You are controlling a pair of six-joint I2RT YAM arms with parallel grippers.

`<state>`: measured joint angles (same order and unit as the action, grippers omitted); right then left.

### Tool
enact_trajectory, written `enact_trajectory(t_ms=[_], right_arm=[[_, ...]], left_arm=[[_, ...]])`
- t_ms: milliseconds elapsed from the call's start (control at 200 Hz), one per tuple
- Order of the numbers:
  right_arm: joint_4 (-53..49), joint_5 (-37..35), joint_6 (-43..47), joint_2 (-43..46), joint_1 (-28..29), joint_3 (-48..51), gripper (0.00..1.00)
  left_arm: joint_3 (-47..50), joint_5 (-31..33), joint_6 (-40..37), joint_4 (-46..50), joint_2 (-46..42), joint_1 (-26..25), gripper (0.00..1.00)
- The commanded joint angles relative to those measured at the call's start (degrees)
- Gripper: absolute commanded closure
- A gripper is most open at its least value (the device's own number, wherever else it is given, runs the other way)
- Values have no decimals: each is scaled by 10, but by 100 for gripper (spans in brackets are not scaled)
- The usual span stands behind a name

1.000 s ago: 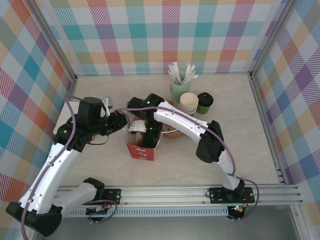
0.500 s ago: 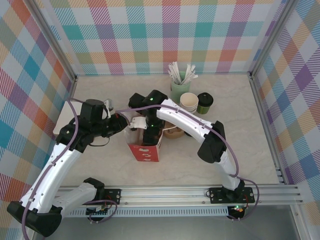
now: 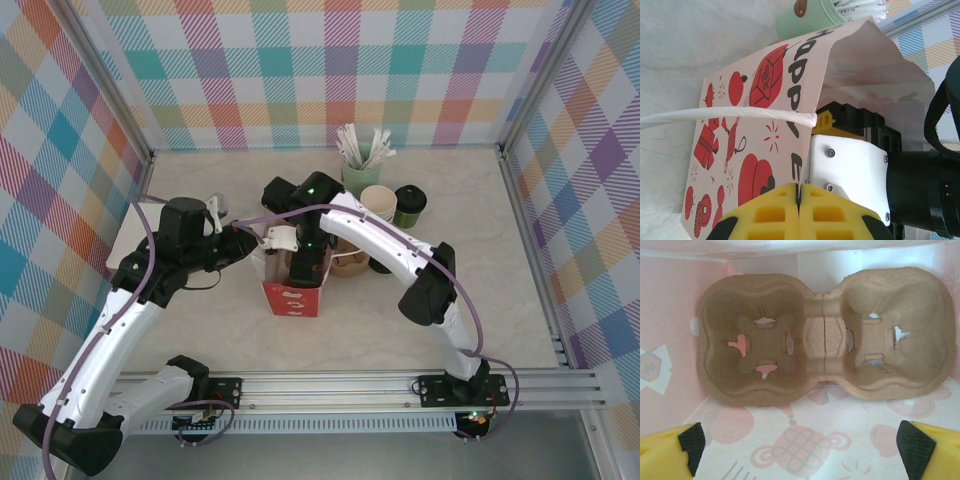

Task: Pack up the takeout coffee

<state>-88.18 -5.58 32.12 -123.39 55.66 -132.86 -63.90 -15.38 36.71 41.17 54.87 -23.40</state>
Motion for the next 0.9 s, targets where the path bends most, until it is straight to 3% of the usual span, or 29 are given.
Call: enact_trajectory(t_ms=[0,510,895], right_arm=[[53,48,9,54,-2,-22,0],[95,115,-4,83,-5,-69,0],[142,64,-62,152,-12,-90,0]], left_arm=[[26,-21,3,43,7,-16,100],[49,-30,12,24,8,-16,100],[38,-36,17,20,8,-16,100]])
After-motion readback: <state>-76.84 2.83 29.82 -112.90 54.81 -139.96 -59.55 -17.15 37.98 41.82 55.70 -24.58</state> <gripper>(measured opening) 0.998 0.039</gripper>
